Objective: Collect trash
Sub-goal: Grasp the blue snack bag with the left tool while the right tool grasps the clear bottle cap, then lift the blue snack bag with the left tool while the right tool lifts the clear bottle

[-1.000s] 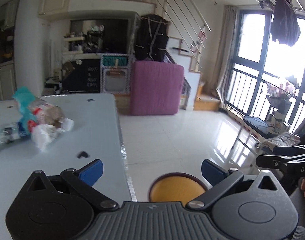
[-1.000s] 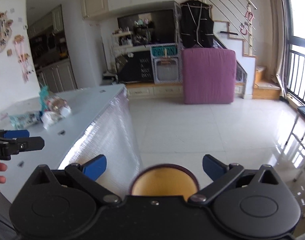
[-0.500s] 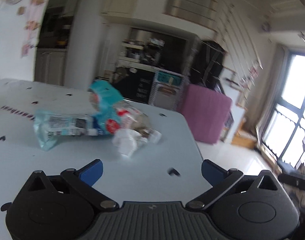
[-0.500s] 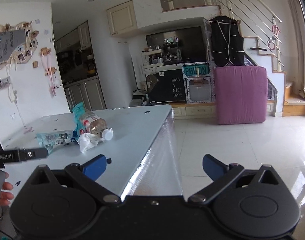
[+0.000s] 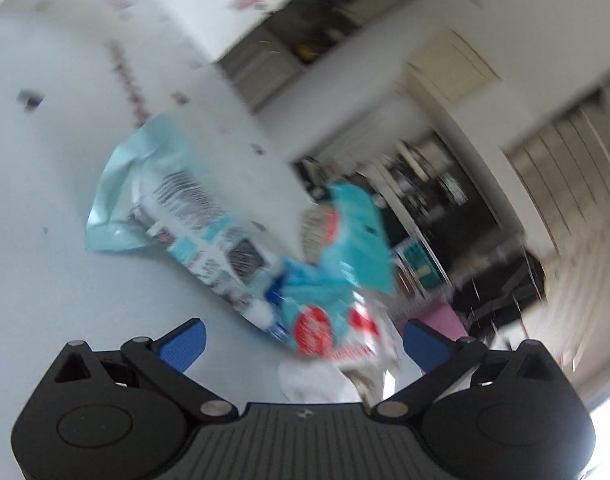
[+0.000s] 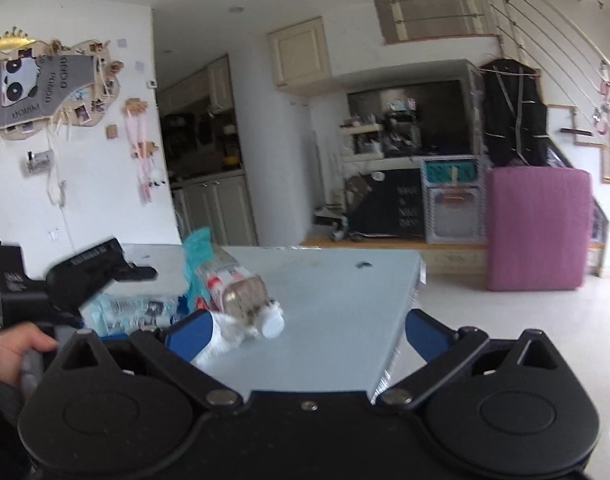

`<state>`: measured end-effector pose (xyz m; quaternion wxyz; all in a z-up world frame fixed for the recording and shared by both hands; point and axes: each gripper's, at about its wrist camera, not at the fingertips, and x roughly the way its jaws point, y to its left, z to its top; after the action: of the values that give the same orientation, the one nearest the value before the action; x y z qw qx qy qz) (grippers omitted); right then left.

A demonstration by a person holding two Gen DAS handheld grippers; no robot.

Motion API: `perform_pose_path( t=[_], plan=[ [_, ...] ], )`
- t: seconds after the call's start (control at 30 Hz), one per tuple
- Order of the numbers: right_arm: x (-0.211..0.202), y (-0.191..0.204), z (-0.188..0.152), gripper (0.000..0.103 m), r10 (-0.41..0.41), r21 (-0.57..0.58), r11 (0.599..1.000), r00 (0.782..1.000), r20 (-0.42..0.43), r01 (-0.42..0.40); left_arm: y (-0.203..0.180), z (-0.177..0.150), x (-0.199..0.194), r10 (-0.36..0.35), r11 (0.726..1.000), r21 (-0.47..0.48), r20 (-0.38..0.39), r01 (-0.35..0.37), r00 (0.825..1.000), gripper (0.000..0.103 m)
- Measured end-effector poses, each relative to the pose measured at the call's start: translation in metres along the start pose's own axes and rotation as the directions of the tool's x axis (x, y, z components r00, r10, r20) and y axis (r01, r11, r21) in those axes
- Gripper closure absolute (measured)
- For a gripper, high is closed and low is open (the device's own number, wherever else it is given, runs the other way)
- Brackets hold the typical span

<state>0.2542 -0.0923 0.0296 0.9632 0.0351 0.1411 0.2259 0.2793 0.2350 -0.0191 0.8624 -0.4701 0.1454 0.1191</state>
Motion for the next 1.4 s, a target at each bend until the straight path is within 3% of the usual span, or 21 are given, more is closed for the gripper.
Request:
perform_pose_path(
  t=[0.1,0.23,0.37,0.53,0.63,0.67,0.73,0.87,0.9,0.97,1.07,1.2,1.4],
  plan=[
    [0.033,0.003,0.005,0.000,0.010,-0.027,1.000,0.999,-0.030,-0.011,0.003,-0.001,0.008,0.016,1.000,-0.007,0.057,-0.016,0.998,0.002],
    [0.075,0.010,0.008,0.001,0.053,-0.083,0.995,0.997,-0.057,-0.057,-0.005,-0.002,0.012,-0.029,0.999,0.020,0.044,0.029,0.999,0.003],
    [0.119,0.016,0.007,0.020,0.085,-0.121,0.988,0.990,-0.112,-0.099,-0.007,-0.003,0.014,-0.040,0.998,0.047,0.047,0.037,0.998,0.006],
    [0.165,0.038,0.002,0.023,0.121,-0.198,0.967,0.974,-0.189,-0.158,0.004,0.005,0.028,-0.068,0.997,0.039,0.038,0.067,0.997,0.016],
    [0.181,0.049,0.000,0.024,0.129,-0.238,0.954,0.966,-0.224,-0.183,0.011,0.011,0.033,-0.095,0.995,-0.012,0.043,0.095,0.995,0.025],
    [0.186,0.051,-0.001,0.026,0.133,-0.241,0.952,0.963,-0.236,-0.191,0.013,0.011,0.034,-0.095,0.995,-0.021,0.044,0.096,0.995,0.029],
    [0.191,0.053,-0.002,0.044,0.134,-0.239,0.950,0.955,-0.263,-0.200,0.018,0.010,0.034,-0.091,0.995,-0.026,0.041,0.092,0.995,0.037],
    [0.186,0.057,-0.007,0.069,0.120,-0.233,0.953,0.948,-0.294,-0.193,0.027,0.010,0.036,-0.068,0.995,-0.068,0.024,0.069,0.997,0.065],
    [0.181,0.057,-0.008,0.070,0.115,-0.229,0.955,0.948,-0.297,-0.188,0.027,0.011,0.039,-0.059,0.995,-0.076,0.018,0.060,0.998,0.077],
    [0.171,0.058,-0.011,0.070,0.107,-0.215,0.960,0.948,-0.301,-0.177,0.034,0.010,0.040,-0.043,0.995,-0.087,0.002,0.043,0.999,0.089],
    [0.155,0.056,-0.013,0.070,0.090,-0.209,0.965,0.950,-0.298,-0.157,0.041,0.011,0.035,-0.053,0.993,-0.102,-0.006,0.052,0.999,0.094],
    [0.128,0.047,-0.011,0.070,0.062,-0.158,0.982,0.961,-0.269,-0.107,0.047,0.013,0.012,-0.073,0.997,-0.030,-0.034,0.072,0.997,0.100],
    [0.093,0.037,-0.008,0.071,0.040,-0.117,0.991,0.968,-0.249,-0.071,0.069,0.024,-0.036,-0.114,0.993,0.012,-0.142,0.117,0.983,0.101]
  ],
)
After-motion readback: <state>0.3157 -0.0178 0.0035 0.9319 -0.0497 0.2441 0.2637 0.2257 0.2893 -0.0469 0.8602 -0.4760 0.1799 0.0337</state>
